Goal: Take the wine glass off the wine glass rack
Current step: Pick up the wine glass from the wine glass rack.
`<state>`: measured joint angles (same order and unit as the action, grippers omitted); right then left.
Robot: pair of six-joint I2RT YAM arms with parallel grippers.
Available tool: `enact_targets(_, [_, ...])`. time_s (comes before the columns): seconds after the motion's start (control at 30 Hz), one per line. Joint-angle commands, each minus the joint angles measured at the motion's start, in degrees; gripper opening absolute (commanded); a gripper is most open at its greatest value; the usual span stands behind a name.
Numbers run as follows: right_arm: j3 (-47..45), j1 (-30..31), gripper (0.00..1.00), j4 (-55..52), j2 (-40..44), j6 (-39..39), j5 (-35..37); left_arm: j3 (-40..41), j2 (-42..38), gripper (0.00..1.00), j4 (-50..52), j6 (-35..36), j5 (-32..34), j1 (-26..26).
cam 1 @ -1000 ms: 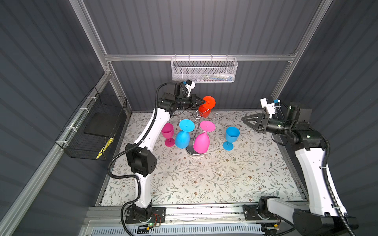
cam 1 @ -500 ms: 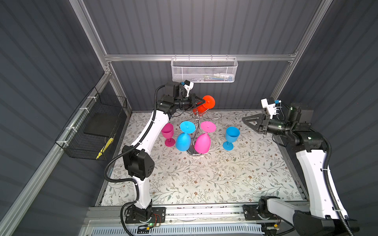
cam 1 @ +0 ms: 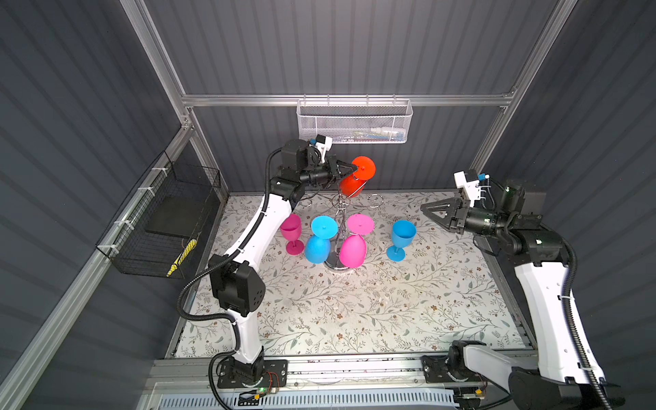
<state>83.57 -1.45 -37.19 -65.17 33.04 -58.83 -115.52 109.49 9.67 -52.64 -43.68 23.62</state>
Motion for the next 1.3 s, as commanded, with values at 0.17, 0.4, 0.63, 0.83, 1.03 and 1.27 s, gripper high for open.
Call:
enact_targets(0.17, [-0.8,0.1,0.49,1.6,0.6,0.6,-0.5,2.4,-2.7,0.0,-4.0,-3.1,-2.5,0.3])
enact_targets(0.4, [-0.8,0.1,0.49,1.4,0.6,0.7,-0.4,2.9,-1.7,0.0,-6.9,-5.8,-3.2,0.4])
enact_targets(0.63, [-0.7,0.1,0.48,1.4,0.7,0.9,-0.2,4.5,-2.7,0.0,-7.3,-6.6,-4.0,0.9])
enact_targets(0.83, [-0.6,0.1,0.48,1.5,0.7,1.2,-0.1,6.5,-3.9,0.0,-5.4,-6.2,-4.7,1.1])
enact_targets(1.03, [-0.5,0.2,0.48,1.1,2.5,1.2,-0.1,5.5,-5.7,0.0,-0.4,-2.3,-3.4,1.0])
enact_targets(1.27, [-0.2,0.2,0.49,1.1,2.7,1.3,-0.1,5.6,-7.8,0.0,2.9,0.2,-1.6,-0.1])
